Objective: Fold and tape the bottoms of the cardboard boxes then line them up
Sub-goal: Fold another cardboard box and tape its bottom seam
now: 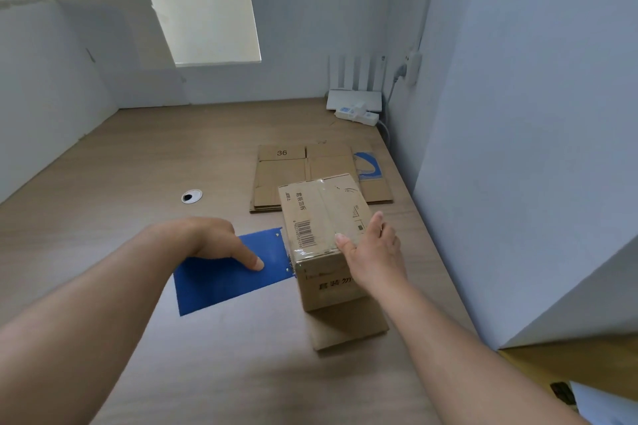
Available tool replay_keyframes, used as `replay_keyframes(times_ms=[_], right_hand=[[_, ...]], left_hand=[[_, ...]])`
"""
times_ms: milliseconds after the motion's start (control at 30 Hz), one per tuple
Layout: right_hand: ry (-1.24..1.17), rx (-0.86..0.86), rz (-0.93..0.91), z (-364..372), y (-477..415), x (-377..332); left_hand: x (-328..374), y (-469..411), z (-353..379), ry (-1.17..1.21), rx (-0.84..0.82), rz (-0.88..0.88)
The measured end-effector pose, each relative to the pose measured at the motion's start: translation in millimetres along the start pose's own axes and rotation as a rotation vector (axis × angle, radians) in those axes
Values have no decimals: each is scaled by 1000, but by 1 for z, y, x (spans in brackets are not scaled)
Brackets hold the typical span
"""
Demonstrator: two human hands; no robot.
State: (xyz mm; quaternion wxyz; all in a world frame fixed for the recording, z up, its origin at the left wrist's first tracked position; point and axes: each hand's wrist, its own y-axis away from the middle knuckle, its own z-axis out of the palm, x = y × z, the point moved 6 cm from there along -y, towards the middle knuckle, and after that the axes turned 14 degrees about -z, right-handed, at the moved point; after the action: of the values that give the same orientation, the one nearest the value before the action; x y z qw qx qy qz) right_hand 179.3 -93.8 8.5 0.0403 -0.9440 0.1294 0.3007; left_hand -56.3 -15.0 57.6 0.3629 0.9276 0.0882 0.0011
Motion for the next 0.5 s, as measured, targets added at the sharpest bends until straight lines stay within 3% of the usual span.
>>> replay_keyframes(times_ms=[133, 333, 500], right_hand=[[-10, -1, 26, -2, 0, 1], [-37, -2, 11, -3, 1, 0], [-38, -8, -1, -2, 1, -2]], left_hand=[[-3, 9, -4, -5, 75, 34], [-41, 28, -1, 140, -116, 82], [-47, 26, 3, 138, -78, 29]])
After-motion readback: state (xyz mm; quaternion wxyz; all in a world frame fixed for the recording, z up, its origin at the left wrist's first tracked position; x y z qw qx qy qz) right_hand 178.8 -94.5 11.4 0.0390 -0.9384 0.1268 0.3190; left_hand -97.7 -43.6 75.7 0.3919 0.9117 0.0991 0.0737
